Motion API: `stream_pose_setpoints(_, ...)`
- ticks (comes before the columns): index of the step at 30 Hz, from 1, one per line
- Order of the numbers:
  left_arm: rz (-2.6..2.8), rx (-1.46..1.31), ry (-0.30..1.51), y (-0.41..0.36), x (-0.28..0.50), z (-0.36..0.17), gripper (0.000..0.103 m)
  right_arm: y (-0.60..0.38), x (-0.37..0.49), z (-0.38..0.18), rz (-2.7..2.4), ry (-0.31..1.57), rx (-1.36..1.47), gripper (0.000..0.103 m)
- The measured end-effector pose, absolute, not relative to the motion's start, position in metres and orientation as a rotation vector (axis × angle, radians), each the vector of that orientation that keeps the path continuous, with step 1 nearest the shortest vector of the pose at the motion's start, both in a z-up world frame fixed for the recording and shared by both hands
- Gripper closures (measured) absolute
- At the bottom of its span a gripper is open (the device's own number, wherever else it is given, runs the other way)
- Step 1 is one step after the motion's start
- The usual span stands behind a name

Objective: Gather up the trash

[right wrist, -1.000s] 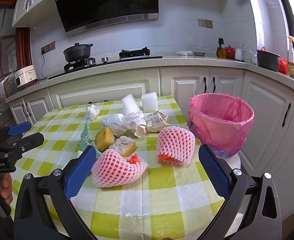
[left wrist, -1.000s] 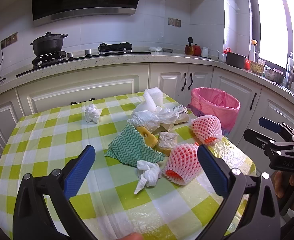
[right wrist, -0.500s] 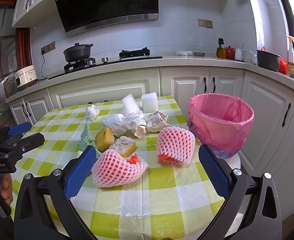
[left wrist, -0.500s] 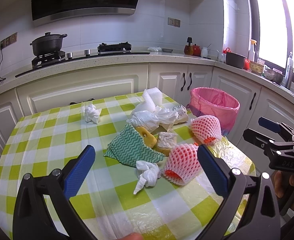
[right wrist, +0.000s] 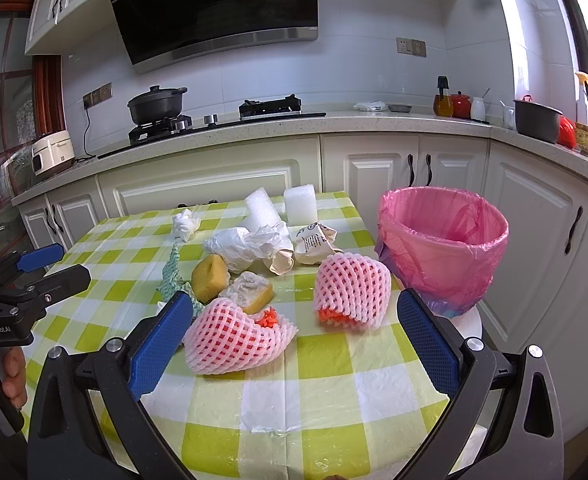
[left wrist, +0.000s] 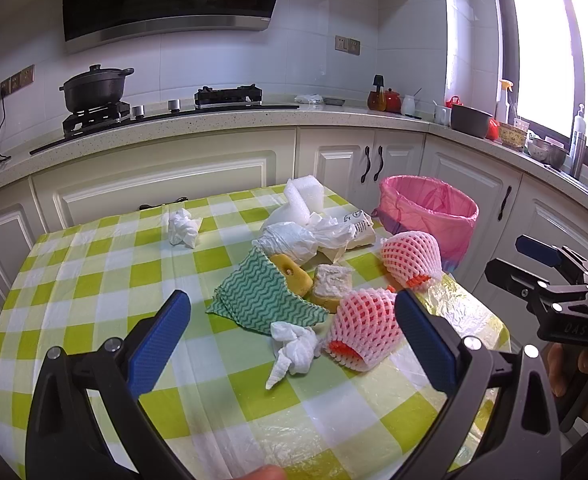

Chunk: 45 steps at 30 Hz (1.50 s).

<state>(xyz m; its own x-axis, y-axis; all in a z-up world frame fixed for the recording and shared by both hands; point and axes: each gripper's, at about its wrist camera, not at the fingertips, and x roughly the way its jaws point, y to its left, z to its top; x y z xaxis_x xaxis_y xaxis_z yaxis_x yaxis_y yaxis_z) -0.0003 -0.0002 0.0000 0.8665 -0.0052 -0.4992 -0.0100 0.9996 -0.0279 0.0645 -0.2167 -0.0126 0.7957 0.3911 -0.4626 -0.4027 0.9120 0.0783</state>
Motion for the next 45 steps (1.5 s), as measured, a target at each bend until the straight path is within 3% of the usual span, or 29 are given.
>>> stream_pose_setpoints(34,0.002,-0.033,0.529,-0.015,0.005,-0.001,0.004,-0.217,0.066,-0.014,0.425,0.498,-0.023,0.007)
stream_pose_setpoints(45,-0.011,-0.058,0.601,0.002,0.025,-0.022,0.005,-0.217,0.092,-0.037,0.425,0.575,-0.025,0.007)
